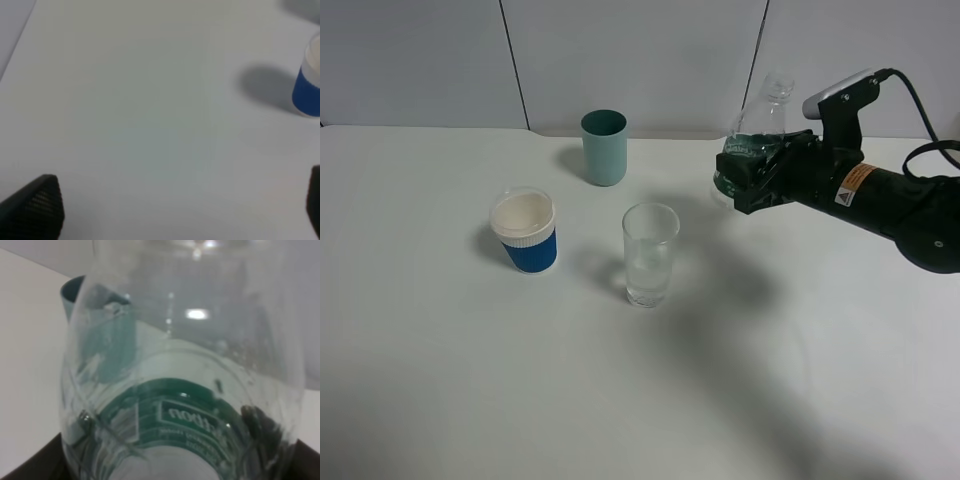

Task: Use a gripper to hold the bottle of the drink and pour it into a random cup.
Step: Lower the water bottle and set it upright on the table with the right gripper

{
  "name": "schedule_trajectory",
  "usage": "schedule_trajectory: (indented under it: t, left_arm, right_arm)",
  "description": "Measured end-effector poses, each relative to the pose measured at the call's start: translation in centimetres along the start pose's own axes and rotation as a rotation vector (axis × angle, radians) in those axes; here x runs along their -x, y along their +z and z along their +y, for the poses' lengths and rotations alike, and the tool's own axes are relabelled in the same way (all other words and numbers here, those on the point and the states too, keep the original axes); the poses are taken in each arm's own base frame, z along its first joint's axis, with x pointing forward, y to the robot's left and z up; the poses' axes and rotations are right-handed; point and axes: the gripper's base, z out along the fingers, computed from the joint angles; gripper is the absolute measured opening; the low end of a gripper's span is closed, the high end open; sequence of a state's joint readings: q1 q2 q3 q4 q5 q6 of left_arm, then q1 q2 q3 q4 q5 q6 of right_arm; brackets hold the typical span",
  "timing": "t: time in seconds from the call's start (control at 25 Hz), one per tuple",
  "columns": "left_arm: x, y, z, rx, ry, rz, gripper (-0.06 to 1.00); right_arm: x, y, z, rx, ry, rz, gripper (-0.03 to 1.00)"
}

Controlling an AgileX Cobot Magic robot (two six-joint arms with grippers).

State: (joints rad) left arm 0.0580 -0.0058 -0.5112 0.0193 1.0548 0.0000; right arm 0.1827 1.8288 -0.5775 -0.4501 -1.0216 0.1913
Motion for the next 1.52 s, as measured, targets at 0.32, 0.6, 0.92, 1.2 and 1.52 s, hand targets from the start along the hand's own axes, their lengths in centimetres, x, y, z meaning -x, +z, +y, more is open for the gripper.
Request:
schedule_trajectory:
  t: [0.32,0.6,0.92,1.2,1.52]
  left_arm:
    - [0.0,0.0,0.0,-0.001,-0.001,0.0,0.98]
    - [0.0,0.0,0.0,0.0,0.0,0.0,0.98]
    - [0.0,0.0,0.0,0.0,0.0,0.0,0.98]
    - [0.0,0.0,0.0,0.0,0.0,0.0,0.98]
    - [0.0,0.0,0.0,0.0,0.0,0.0,0.98]
  right_arm:
    - [-3.3,0.8,-0.1,0.01,-0.015,0.064,0.57]
    - [-4.7,1.0,-0.3,-0.008,0.011,0.094,0.57]
    - [-5.5,1.1,-0.2,-0.004,0.022,0.105,0.57]
    - [-5.6,1.1,-0.2,-0.003,0.023,0.103,0.57]
    - [-5.7,1.1,-0.2,-0.005,0.023,0.117,0.57]
